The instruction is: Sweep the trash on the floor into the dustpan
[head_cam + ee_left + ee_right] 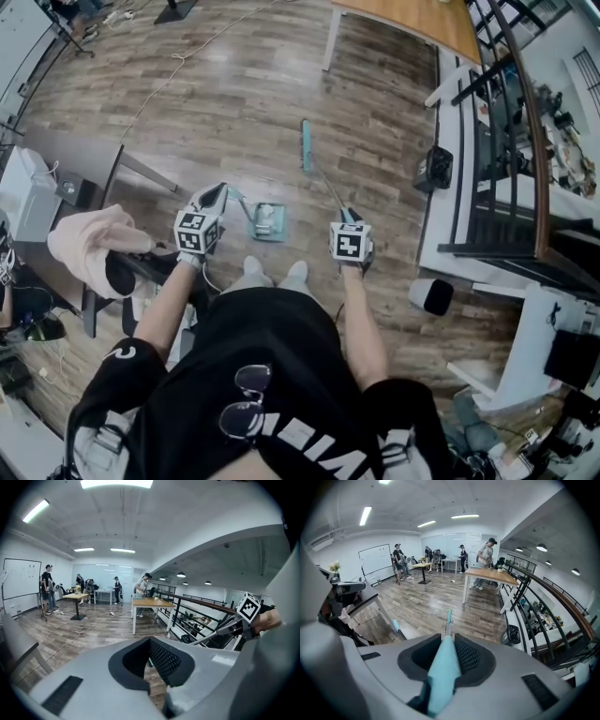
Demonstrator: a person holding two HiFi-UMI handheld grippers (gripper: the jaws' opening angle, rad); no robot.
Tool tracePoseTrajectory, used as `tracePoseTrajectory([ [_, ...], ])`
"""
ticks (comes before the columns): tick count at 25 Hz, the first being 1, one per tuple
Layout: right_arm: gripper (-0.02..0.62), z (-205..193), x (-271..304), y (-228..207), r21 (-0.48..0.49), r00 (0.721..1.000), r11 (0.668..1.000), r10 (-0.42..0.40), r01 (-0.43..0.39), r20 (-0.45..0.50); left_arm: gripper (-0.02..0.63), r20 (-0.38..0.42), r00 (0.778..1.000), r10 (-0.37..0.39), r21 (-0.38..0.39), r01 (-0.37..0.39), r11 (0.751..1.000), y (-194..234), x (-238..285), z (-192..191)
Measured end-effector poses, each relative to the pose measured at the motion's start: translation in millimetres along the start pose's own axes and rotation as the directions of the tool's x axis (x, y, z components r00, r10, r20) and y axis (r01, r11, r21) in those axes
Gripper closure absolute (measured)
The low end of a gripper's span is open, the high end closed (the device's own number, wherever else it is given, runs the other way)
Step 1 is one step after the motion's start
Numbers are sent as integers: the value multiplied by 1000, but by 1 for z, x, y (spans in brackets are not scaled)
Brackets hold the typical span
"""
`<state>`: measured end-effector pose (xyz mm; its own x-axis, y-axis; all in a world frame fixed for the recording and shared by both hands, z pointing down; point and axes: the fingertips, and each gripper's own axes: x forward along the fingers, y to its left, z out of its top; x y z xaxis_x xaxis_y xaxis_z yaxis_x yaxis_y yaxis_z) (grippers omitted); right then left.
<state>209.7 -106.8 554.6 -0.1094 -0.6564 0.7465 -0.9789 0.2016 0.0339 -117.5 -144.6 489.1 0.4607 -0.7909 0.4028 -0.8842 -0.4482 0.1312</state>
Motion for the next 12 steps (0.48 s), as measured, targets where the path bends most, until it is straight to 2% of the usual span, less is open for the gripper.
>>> tracePoseTrajectory([
  [12, 511, 0, -1, -4, -22, 1000, 1000, -17, 16, -13, 607, -4, 1000, -9, -10, 9, 1000, -4, 2, -4],
])
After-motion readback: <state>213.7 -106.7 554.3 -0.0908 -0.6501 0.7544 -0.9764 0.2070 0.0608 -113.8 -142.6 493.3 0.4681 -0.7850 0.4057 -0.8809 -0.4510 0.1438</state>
